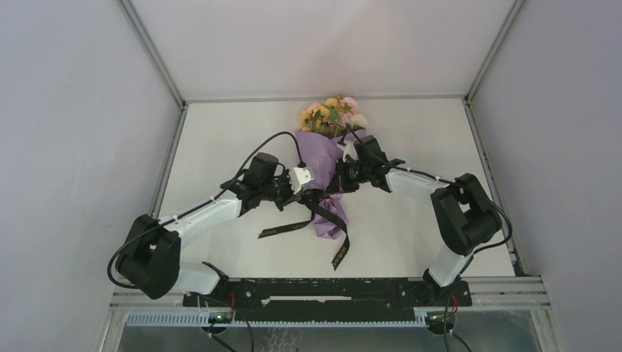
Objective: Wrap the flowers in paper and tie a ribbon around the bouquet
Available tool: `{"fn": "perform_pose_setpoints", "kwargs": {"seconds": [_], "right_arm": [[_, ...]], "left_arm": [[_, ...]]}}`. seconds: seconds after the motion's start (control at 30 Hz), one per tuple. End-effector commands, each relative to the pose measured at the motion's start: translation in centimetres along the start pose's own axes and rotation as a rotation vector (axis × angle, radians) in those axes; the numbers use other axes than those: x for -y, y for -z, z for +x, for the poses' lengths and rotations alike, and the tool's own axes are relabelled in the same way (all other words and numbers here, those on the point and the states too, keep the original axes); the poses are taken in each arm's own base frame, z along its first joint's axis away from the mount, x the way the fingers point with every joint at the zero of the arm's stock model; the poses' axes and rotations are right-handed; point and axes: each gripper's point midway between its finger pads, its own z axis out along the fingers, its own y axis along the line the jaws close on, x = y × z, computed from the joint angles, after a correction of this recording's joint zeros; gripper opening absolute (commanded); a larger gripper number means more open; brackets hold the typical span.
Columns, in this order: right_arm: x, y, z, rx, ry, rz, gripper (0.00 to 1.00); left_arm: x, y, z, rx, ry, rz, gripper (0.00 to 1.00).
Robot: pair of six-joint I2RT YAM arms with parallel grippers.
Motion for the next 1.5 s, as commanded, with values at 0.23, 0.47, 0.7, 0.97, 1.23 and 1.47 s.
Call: {"fn": "perform_pose_setpoints", "kwargs": {"seconds": [0.23, 0.47, 0.7, 0.97, 1.23, 1.47], "right_arm": [[-2.4, 3.2, -2.0, 0.085, 0.139, -0.041, 0.35], [-5.4, 3.8, -0.5, 0.048, 0.313, -0.136, 0.47], [-6.4, 2.4, 2.1, -0.034, 0.298, -0.210, 0.48], [-7.6, 1.4, 5.0, -0.054, 0.243, -0.282, 0.32], [-12.2, -0.7, 9.2, -0.106, 0.348, -0.380, 0.25], [-14.3, -2.0, 8.8, -0.060, 0.404, -0.427, 0.32]], "left_arm": [[-0.5, -0.7, -3.3, 0.110, 0.067, -0.004, 0.00], [0.3, -0.9, -3.8, 0.136, 0.146, 0.029, 0.00], [0.2, -1.1, -4.1, 0.149, 0.181, 0.024, 0.00], [0.4, -0.9, -4.7, 0.171, 0.271, 0.025, 0.00], [-1.2, -0.5, -5.4, 0.217, 0.318, -0.017, 0.00], [-1.2, -0.1, -5.0, 0.226, 0.321, -0.004, 0.00]]}}
